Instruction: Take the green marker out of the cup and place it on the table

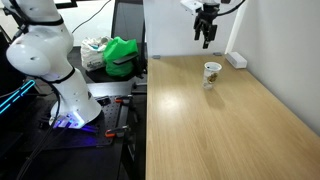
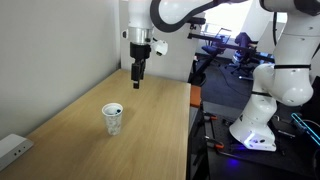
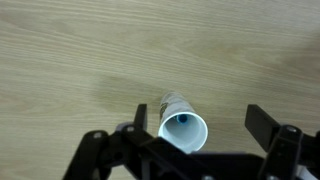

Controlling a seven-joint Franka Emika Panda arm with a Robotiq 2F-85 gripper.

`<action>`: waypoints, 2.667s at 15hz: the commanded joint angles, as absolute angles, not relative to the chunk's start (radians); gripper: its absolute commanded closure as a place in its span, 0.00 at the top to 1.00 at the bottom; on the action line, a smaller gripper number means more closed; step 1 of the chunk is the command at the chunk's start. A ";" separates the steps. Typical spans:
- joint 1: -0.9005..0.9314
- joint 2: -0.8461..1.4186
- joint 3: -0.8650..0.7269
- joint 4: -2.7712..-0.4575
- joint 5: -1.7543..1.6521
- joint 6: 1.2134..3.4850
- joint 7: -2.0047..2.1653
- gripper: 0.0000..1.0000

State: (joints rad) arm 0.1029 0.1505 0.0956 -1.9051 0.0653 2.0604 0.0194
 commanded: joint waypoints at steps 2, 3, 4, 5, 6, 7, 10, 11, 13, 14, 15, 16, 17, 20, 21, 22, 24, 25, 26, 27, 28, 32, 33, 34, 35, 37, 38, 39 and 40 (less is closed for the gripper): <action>0.107 0.239 0.102 -1.819 0.061 2.040 -0.003 1.00; 0.108 0.253 0.103 -1.810 0.062 2.043 -0.004 1.00; 0.110 0.269 0.103 -1.799 0.062 2.042 -0.005 1.00; 0.112 0.282 0.104 -1.791 0.061 2.047 -0.006 1.00; 0.114 0.296 0.104 -1.781 0.060 2.050 -0.006 1.00; 0.116 0.310 0.104 -1.771 0.060 2.052 -0.005 1.00; 0.118 0.351 0.105 -1.739 0.062 2.047 -0.003 1.00; 0.117 0.362 0.105 -1.731 0.064 2.047 -0.004 1.00; 0.119 0.382 0.104 -1.714 0.064 2.050 0.003 1.00; 0.119 0.355 0.101 -1.754 0.064 2.058 0.020 1.00; 0.119 0.365 0.101 -1.746 0.064 2.058 0.020 1.00; 0.120 0.372 0.101 -1.740 0.064 2.058 0.020 1.00; 0.120 0.376 0.101 -1.736 0.064 2.058 0.020 1.00; 0.120 0.377 0.101 -1.733 0.064 2.058 0.020 1.00; 0.120 0.377 0.101 -1.732 0.064 2.058 0.020 1.00; 0.120 0.386 0.098 -1.724 0.065 2.063 0.029 1.00; 0.121 0.405 0.096 -1.709 0.064 2.068 0.036 1.00; 0.123 0.411 0.094 -1.707 0.058 2.074 0.045 1.00; 0.123 0.417 0.094 -1.704 0.058 2.077 0.042 1.00; 0.126 0.423 0.090 -1.702 0.051 2.084 0.052 1.00; 0.127 0.430 0.089 -1.699 0.047 2.093 0.051 1.00; 0.129 0.451 0.086 -1.686 0.040 2.124 0.048 1.00; 0.129 0.458 0.087 -1.681 0.039 2.132 0.046 1.00; 0.129 0.465 0.087 -1.675 0.038 2.136 0.044 0.97; 0.130 0.471 0.087 -1.668 0.036 2.136 0.046 0.94; 0.133 0.485 0.087 -1.651 0.032 2.132 0.046 0.87; 0.134 0.494 0.087 -1.638 0.031 2.128 0.045 0.87; 0.134 0.504 0.088 -1.624 0.031 2.121 0.041 0.83; 0.134 0.516 0.088 -1.605 0.032 2.111 0.040 0.85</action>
